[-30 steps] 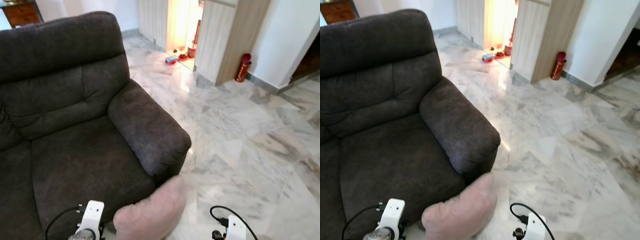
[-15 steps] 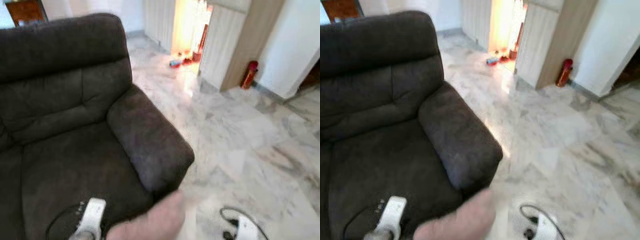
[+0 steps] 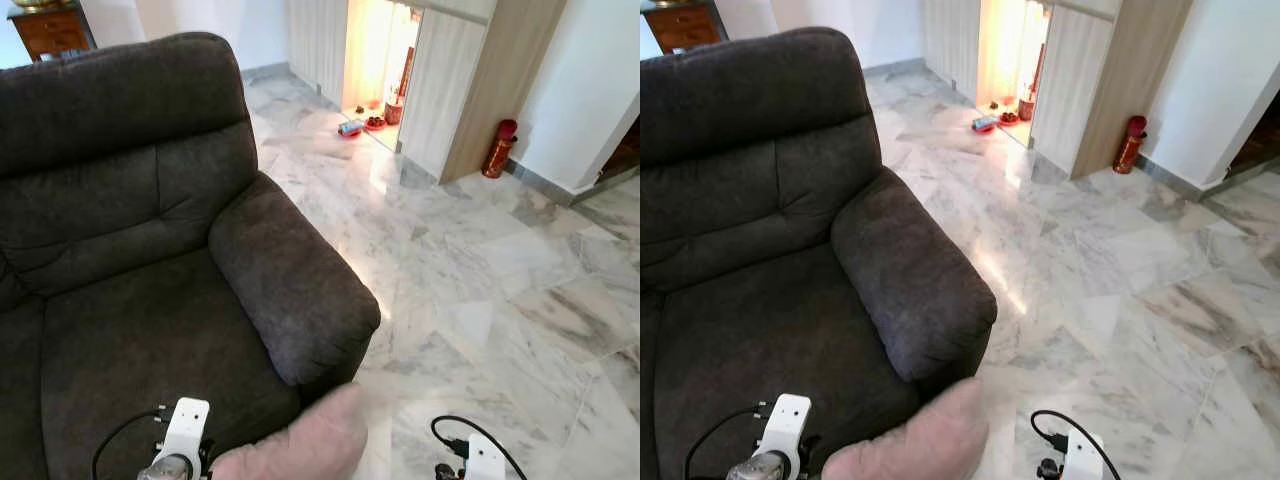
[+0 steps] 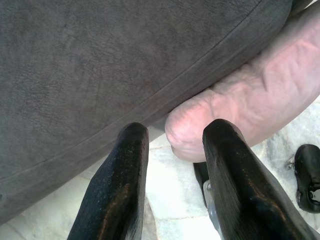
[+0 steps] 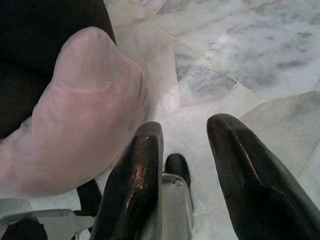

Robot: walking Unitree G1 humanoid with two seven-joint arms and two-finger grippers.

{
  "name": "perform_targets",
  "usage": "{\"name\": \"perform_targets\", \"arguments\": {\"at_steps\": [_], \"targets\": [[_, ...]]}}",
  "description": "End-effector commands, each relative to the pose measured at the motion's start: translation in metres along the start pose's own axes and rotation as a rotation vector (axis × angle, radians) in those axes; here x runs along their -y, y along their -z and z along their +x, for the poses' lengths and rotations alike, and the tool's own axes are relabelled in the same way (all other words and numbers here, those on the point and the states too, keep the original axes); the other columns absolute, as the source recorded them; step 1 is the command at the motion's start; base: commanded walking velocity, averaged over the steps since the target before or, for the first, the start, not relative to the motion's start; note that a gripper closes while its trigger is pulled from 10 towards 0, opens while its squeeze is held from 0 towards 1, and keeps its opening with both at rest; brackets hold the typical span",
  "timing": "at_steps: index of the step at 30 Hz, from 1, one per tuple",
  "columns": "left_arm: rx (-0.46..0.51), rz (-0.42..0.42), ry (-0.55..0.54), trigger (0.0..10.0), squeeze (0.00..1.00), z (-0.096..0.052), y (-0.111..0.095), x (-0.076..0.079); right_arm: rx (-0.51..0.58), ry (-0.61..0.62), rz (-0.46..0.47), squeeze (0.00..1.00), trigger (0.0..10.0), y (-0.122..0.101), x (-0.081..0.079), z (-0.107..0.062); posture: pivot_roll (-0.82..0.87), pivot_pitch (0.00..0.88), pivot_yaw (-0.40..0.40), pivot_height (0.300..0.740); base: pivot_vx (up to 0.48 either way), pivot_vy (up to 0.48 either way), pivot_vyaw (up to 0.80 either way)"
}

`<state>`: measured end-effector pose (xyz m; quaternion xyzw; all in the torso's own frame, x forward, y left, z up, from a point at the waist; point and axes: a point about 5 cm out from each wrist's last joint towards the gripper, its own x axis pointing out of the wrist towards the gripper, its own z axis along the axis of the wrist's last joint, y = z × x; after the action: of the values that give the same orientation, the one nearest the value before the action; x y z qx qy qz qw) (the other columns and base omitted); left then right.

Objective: Move the pillow to the sofa from floor

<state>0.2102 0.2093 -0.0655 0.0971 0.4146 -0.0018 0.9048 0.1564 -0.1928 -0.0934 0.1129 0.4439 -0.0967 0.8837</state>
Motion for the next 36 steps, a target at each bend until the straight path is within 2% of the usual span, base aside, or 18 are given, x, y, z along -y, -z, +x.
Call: {"name": "perform_targets", "arguments": {"at_steps": [1,20,36], "targets": [[-0.016,0.0,-0.007,10.0,0.0,-0.001,0.004,-0.002,-0.009,0.003,0.001,0.0,10.0,0.001,-0.001,0.0,0.02,0.0,-0.008,0.74,0.0,0.0,0.0],[-0.012,-0.023,-0.022,10.0,0.0,-0.001,0.005,-0.003,-0.015,0.0,-0.006,0.0,10.0,0.006,-0.006,0.0,0.02,0.0,-0.009,0.74,0.0,0.0,0.0],[-0.012,-0.031,-0.028,10.0,0.0,-0.002,0.006,-0.004,0.019,-0.013,-0.012,0.0,10.0,-0.007,-0.012,0.003,0.02,0.0,-0.011,0.74,0.0,0.0,0.0]]}}
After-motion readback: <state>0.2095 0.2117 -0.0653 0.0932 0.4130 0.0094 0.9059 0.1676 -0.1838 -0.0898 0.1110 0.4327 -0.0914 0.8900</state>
